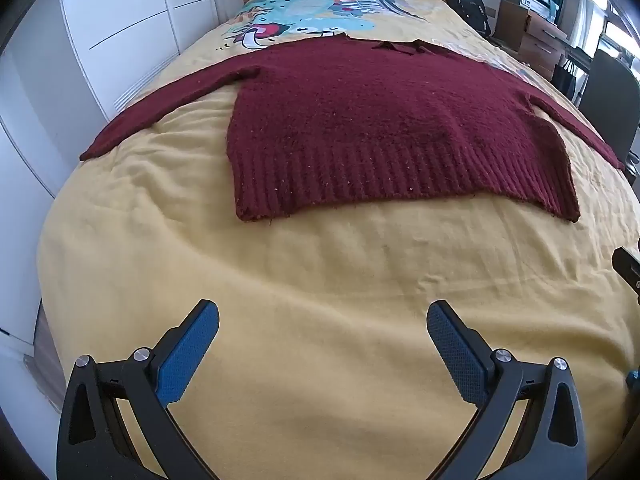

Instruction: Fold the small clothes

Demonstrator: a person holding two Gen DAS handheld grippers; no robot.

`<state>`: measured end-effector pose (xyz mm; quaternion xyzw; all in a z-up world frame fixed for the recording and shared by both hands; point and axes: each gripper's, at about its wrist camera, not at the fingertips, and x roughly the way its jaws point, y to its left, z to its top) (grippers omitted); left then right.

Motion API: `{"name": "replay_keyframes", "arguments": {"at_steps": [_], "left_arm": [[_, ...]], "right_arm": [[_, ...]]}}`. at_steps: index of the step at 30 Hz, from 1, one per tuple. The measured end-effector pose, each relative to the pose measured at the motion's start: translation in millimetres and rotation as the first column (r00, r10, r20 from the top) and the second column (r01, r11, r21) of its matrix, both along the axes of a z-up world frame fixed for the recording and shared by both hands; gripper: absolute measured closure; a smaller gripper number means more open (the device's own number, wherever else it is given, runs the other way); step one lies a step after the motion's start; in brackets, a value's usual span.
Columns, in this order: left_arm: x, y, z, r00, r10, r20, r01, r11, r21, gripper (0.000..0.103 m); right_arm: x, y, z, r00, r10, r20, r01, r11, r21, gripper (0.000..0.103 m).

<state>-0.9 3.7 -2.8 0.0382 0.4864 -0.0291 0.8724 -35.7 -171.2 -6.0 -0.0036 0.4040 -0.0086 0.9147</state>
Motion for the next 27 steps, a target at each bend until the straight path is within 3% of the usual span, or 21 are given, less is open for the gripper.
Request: {"name": "replay_keyframes", "arguments": {"at_steps": [27], "left_arm": [[0.4,4.8,-3.4,1.0,0.016,-0.024,-0.016,1.0,-0.021,0.001]], "right_arm": [[0.2,-1.7,-1.5,1.0,-0.001,-0.002,0.001,1.0,0.002,0.0]]}}
